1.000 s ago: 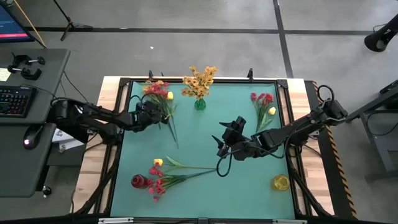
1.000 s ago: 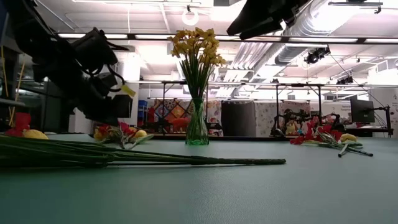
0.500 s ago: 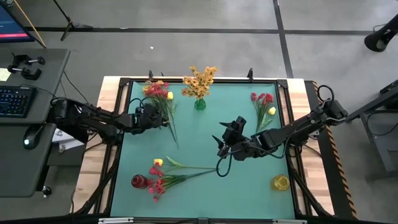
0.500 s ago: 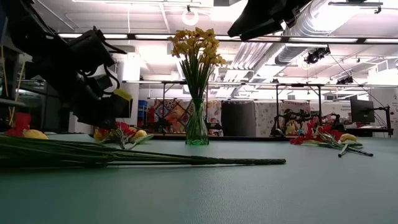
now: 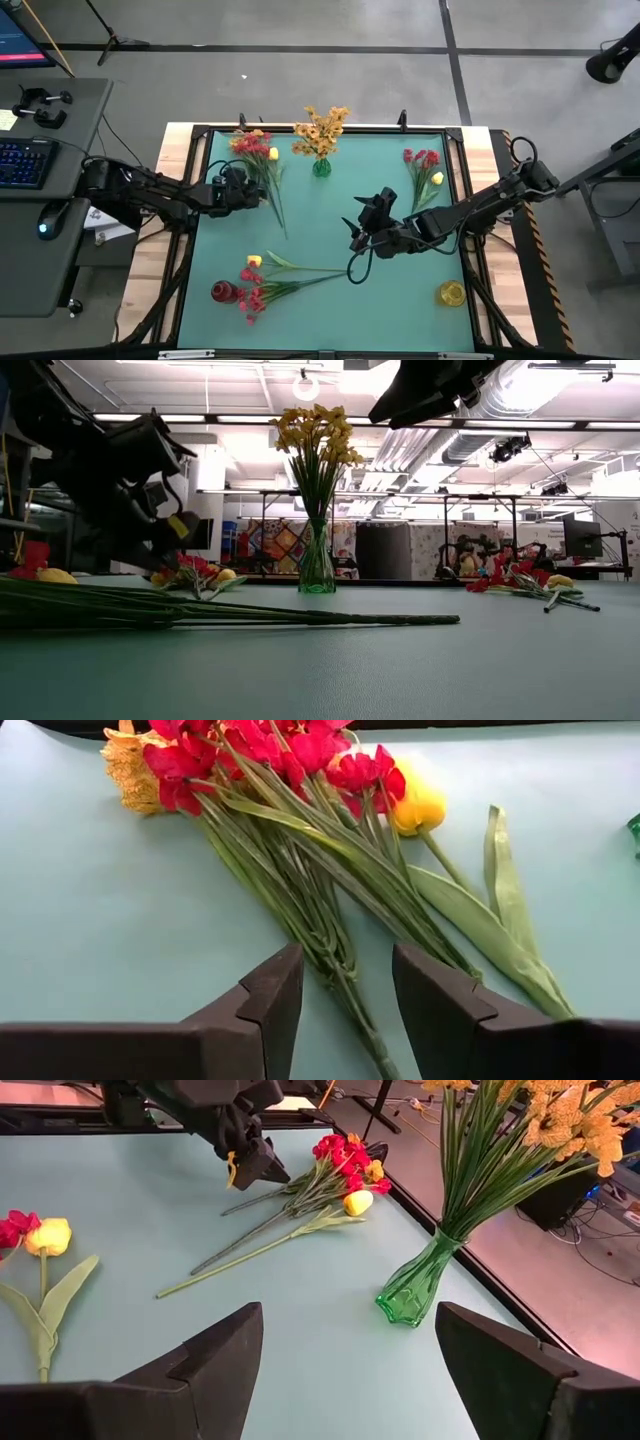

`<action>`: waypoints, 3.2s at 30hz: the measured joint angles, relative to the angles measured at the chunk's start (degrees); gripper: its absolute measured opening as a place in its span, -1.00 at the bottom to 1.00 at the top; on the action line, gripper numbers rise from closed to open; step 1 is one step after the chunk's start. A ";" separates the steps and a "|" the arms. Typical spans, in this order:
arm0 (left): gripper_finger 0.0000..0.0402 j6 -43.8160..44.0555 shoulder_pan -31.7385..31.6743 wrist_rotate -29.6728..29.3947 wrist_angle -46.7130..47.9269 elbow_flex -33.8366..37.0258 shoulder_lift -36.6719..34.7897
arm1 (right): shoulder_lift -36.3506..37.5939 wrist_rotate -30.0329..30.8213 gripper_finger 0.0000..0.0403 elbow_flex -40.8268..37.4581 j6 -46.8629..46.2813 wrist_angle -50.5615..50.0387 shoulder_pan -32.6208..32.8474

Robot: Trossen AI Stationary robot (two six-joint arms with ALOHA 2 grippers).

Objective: Sort flowers into vase by color
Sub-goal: Put the yellow flower into the green vase

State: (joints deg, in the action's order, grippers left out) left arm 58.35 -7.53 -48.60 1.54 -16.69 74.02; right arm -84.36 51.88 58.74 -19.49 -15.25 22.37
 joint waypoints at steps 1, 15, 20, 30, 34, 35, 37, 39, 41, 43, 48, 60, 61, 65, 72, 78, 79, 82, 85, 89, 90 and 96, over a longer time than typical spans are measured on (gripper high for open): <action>-0.28 0.05 0.00 0.00 -0.08 0.00 0.00 | 0.00 0.00 0.42 0.00 -0.02 0.00 0.00; -0.28 0.55 -3.93 1.08 -6.76 0.00 9.60 | 0.01 0.00 0.42 0.00 -0.02 0.02 0.01; -0.28 -0.57 -5.42 0.63 -12.71 -0.16 14.84 | 0.00 0.02 0.42 0.02 0.00 0.02 0.00; -0.42 -3.16 -5.26 -0.58 -13.45 -0.20 18.52 | 0.00 0.02 0.42 0.00 -0.02 0.02 0.00; -0.82 -5.66 -4.56 0.72 -12.03 -0.15 16.25 | 0.00 0.01 0.42 0.00 -0.01 0.02 0.00; -0.89 -6.50 -4.42 0.90 -11.48 -0.11 15.42 | 0.00 0.01 0.42 0.00 0.00 0.01 0.01; -0.92 -7.38 -4.04 2.02 -9.47 -0.11 13.36 | 0.00 0.00 0.42 0.00 0.00 -0.03 0.00; -0.92 -7.47 -3.51 3.14 -6.52 -0.02 10.69 | 0.00 0.00 0.42 0.00 -0.02 -0.26 0.00; -0.96 -7.47 -2.78 3.96 -2.17 0.03 7.46 | 0.00 0.00 0.42 0.00 -0.01 -0.37 0.01; -0.97 -7.21 -1.84 4.15 3.11 0.22 3.58 | 0.00 0.00 0.42 0.01 0.00 -0.42 0.01; -0.97 -4.99 -0.24 3.13 15.24 0.15 -6.93 | 0.00 0.00 0.42 0.00 0.07 -0.44 0.00; -0.98 -4.60 0.13 5.43 39.56 -4.78 -25.06 | 0.00 0.00 0.42 0.01 0.03 -0.42 0.00; -0.98 -5.06 0.13 4.21 41.18 -6.19 -25.84 | 0.00 0.00 0.42 0.00 0.03 -0.42 0.01; -0.98 -8.61 0.13 -1.07 43.99 -12.17 -27.81 | 0.00 0.00 0.42 0.00 0.03 -0.42 0.00; -0.98 -15.27 0.78 -2.52 44.07 -19.71 -27.80 | -0.02 0.00 0.42 0.00 0.02 -0.42 0.00; -0.98 -17.09 6.33 -1.09 44.21 -20.68 -27.80 | -0.02 0.00 0.42 0.01 0.01 -0.42 0.01; -0.98 -17.48 7.67 -1.03 44.19 -20.68 -27.80 | -0.02 0.00 0.42 0.00 0.02 -0.42 0.00; -0.98 -18.61 11.95 -0.81 44.18 -20.68 -27.80 | -0.02 0.00 0.42 0.00 0.03 -0.42 0.02; -0.98 -19.52 16.42 0.46 44.24 -20.77 -27.89 | -0.02 0.00 0.42 0.00 0.00 -0.42 0.02; -0.98 -21.93 22.45 3.38 44.29 -21.57 -27.91 | -0.02 0.00 0.42 0.00 0.00 -0.42 0.01; -0.99 -22.40 23.79 4.03 44.50 -21.81 -27.90 | -0.02 0.00 0.42 0.00 0.00 -0.42 0.01; -0.99 -29.51 30.17 8.72 44.63 -22.32 -27.49 | -0.02 -0.02 0.42 0.00 -0.02 -0.39 0.02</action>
State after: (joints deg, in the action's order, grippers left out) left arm 28.83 22.64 -39.88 46.17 -39.00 46.52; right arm -84.38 51.86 58.74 -19.51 -15.64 22.39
